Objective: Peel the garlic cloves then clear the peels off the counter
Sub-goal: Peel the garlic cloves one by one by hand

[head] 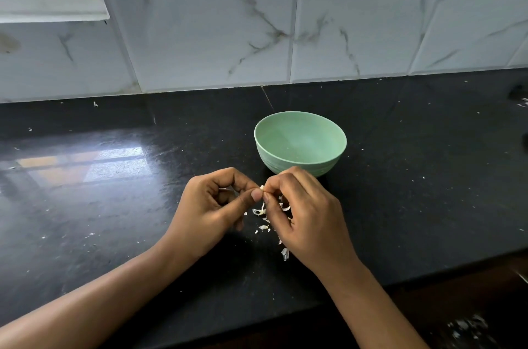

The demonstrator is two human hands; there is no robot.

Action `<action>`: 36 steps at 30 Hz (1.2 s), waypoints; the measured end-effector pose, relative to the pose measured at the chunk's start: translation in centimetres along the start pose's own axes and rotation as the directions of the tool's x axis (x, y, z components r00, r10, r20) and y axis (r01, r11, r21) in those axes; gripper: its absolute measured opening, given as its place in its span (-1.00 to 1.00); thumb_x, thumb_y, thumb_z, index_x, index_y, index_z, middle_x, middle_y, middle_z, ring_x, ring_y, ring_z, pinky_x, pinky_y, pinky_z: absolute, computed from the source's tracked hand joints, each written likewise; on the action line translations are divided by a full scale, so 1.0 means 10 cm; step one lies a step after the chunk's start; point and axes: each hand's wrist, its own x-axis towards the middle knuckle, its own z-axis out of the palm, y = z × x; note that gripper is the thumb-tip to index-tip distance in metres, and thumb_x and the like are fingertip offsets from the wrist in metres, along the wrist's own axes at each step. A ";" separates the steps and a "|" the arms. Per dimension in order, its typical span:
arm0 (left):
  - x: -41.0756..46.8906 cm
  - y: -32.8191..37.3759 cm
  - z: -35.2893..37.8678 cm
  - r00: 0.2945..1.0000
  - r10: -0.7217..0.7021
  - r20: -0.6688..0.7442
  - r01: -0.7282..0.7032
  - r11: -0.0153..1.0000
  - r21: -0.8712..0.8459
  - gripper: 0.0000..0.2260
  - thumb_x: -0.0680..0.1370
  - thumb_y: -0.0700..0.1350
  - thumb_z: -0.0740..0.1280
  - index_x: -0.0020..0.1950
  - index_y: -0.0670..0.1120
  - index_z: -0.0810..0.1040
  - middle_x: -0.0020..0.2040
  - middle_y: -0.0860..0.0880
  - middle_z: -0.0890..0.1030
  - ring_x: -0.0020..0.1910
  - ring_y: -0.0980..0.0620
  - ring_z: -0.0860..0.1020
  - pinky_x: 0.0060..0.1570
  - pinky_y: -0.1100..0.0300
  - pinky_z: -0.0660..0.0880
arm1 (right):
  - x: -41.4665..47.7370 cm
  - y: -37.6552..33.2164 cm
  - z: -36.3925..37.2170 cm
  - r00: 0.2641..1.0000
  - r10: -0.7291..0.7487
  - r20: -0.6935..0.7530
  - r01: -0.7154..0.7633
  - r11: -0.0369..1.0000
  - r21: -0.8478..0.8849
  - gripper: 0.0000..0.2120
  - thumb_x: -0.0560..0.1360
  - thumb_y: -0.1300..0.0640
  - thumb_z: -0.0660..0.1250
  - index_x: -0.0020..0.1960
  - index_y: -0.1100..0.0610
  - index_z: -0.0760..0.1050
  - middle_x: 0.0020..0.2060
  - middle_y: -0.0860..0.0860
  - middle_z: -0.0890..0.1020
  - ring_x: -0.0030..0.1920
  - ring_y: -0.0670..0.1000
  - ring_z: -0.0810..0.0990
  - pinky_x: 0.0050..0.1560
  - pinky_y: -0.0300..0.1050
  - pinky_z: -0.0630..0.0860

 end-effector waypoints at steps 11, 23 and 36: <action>0.04 -0.01 0.02 0.996 -0.090 -0.011 0.089 0.995 -0.047 -0.87 0.44 -0.08 0.46 -0.27 -0.06 0.57 -0.55 -0.01 0.44 -0.62 0.07 0.41 -0.57 0.38 0.29 | 0.01 0.10 0.00 0.953 0.299 0.048 -0.297 0.890 0.346 -0.83 0.41 0.23 0.43 -0.09 0.04 0.51 -0.20 -0.13 0.55 -0.22 -0.11 0.56 -0.21 -0.32 0.48; 0.01 -0.06 0.01 0.999 0.053 -0.010 -0.049 0.975 0.214 -0.84 0.40 0.13 0.38 -0.23 0.06 0.58 -0.48 0.11 0.52 -0.58 0.00 0.42 -0.53 0.24 0.33 | 0.04 0.04 -0.01 0.806 0.492 0.329 -0.576 0.520 0.630 -0.85 0.47 0.30 0.38 -0.20 0.09 0.62 -0.36 0.08 0.66 -0.36 -0.01 0.65 -0.40 -0.23 0.52; 0.02 -0.06 0.02 0.988 0.152 0.029 -0.151 0.915 0.374 -0.87 0.40 0.16 0.36 -0.16 0.14 0.57 -0.34 0.19 0.57 -0.53 0.14 0.45 -0.48 0.32 0.36 | 0.06 0.08 0.00 0.753 0.511 0.414 -0.654 0.510 0.559 -0.93 0.31 0.08 0.33 -0.34 0.05 0.53 -0.52 -0.01 0.52 -0.48 -0.07 0.49 -0.53 -0.22 0.39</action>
